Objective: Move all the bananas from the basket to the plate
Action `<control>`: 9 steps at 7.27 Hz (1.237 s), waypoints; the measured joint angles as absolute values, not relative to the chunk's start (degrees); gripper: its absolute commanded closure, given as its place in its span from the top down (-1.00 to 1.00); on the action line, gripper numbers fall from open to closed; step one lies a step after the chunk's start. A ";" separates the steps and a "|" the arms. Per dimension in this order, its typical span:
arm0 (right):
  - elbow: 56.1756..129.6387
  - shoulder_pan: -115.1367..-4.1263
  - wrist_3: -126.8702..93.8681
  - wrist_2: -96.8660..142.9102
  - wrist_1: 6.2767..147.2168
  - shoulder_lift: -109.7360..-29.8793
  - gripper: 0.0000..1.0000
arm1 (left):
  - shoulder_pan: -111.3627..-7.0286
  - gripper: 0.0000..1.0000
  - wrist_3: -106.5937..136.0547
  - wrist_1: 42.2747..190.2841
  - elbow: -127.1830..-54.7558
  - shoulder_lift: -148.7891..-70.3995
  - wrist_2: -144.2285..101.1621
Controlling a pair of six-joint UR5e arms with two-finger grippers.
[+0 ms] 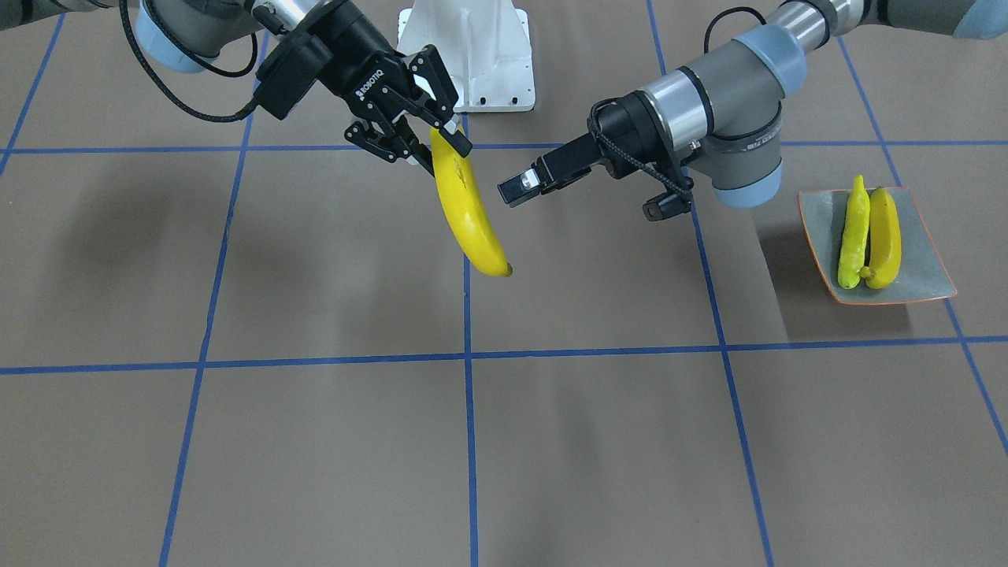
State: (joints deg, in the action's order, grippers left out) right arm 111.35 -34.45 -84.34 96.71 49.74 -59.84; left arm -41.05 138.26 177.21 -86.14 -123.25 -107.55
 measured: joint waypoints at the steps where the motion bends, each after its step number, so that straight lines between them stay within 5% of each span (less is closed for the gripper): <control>1: 111.51 -34.41 -81.16 96.75 52.19 -59.64 -1.00 | -41.05 0.99 138.16 176.37 -86.09 -123.33 -107.57; 9: 112.20 -30.53 -67.98 92.75 56.60 -58.63 -1.00 | -39.91 0.97 137.67 174.64 -85.03 -124.13 -107.58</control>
State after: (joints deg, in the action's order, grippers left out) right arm 112.20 -30.53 -67.98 92.75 56.60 -58.63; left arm -39.91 137.67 174.64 -85.03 -124.13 -107.58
